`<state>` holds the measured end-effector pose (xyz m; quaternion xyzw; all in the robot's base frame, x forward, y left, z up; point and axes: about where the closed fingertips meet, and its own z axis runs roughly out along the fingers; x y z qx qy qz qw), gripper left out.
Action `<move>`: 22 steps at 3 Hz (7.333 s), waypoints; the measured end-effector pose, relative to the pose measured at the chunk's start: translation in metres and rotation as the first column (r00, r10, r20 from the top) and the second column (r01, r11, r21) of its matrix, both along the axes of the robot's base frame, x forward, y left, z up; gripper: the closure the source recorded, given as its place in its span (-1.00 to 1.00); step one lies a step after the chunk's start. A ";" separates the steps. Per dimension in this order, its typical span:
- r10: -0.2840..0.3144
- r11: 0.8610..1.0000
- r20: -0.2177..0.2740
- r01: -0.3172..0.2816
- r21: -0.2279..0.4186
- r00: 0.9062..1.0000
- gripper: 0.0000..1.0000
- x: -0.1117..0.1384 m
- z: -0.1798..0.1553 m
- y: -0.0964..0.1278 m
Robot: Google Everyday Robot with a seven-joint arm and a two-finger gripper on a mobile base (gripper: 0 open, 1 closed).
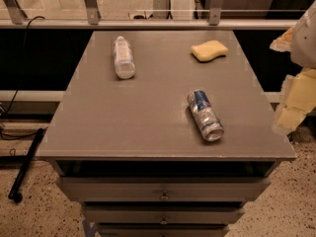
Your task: Place blue plastic bottle upright
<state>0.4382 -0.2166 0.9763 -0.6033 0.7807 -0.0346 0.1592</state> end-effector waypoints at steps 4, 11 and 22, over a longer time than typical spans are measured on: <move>0.058 0.968 -0.006 -0.055 0.244 0.998 -1.00 0.124 -0.006 0.159; -0.317 0.842 -0.147 0.350 0.412 0.937 -1.00 0.323 -0.080 0.320; -0.120 0.615 0.065 0.023 0.788 0.991 1.00 0.311 -0.011 0.177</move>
Offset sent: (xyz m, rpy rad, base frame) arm 0.0322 0.0473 -0.0043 0.1046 -0.0005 0.0751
